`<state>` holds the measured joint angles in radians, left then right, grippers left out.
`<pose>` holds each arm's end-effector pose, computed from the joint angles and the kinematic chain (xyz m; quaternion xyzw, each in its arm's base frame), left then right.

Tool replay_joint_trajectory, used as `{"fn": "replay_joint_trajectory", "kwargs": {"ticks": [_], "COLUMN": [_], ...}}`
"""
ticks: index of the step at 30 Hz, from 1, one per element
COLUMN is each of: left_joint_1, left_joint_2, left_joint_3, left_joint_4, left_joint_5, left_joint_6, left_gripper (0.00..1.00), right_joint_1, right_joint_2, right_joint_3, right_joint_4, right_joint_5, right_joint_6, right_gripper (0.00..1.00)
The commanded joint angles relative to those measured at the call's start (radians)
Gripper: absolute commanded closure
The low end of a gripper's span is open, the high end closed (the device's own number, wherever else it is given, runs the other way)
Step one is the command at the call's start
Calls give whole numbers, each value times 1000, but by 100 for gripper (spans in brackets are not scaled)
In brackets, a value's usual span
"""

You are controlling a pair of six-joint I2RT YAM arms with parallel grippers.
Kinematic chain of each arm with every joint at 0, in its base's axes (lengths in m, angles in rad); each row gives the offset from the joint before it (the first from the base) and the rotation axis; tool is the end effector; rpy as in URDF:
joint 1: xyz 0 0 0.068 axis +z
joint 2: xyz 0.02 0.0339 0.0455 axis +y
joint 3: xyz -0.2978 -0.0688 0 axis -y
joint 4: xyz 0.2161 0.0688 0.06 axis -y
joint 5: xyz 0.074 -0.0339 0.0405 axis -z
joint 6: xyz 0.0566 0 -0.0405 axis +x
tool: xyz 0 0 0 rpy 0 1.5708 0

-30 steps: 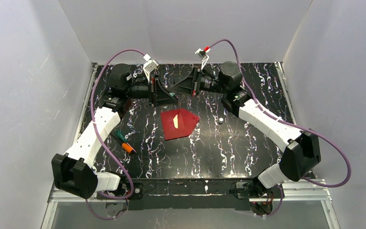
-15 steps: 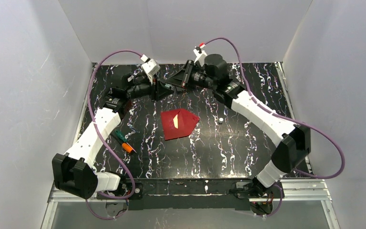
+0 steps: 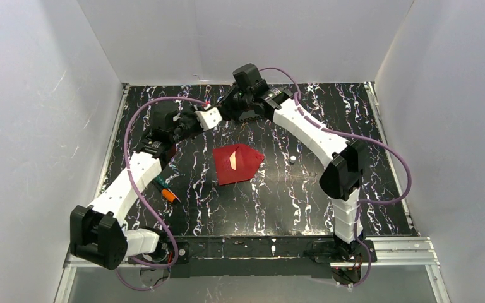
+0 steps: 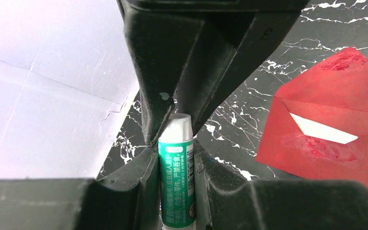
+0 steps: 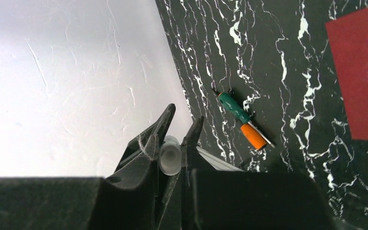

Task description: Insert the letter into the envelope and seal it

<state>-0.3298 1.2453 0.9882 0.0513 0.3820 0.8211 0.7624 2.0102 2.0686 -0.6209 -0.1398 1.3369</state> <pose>0.2513 -0.1083 0.3729 0.5151 0.5740 0.0077 0.6365 0.3337 0.3296 0.3862 0.2151 0.8472 0.4484 0.1869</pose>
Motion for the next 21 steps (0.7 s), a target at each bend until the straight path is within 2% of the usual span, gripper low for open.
{"fn": "replay_joint_trajectory", "kwargs": {"ticks": [1,2,3,5,6,9,11,13,14,16,21], "left_joint_1": [-34,-34,-34,-34,-35,-34,-34,-35,-35,-35,-34], "left_joint_2": [-74,-68,-59,-42,-36,-15,-12,-31,-39,-44,-9], "left_joint_3": [17,40,69,112,125,174,204,179,159,138,177], "left_joint_4": [-15,-59,-114,-192,-206,-225,-247,-172,-110,14,21], "left_joint_5": [70,89,115,195,227,274,320,348,370,421,497], "left_joint_6": [-41,-106,-167,-306,-398,-767,-947,-1142,-1221,-1389,-1534], "left_gripper": [100,100,100,100,100,100,100,100,100,100,100], "right_joint_1": [-58,-60,-65,-74,-84,-113,-117,-118,-119,-120,-118], "right_joint_2": [12,-1,-18,-82,-126,-325,-506,-615,-647,-690,-695], "right_joint_3": [52,41,25,-45,-108,-410,-653,-853,-891,-913,-905], "right_joint_4": [-32,16,57,141,216,508,810,1048,1112,1122,1207], "right_joint_5": [117,109,96,83,79,25,7,-48,-86,-147,-322], "right_joint_6": [89,44,-3,-100,-142,-202,-241,-290,-317,-368,-341], "right_gripper": [74,56,42,25,21,18,17,15,14,11,8]}}
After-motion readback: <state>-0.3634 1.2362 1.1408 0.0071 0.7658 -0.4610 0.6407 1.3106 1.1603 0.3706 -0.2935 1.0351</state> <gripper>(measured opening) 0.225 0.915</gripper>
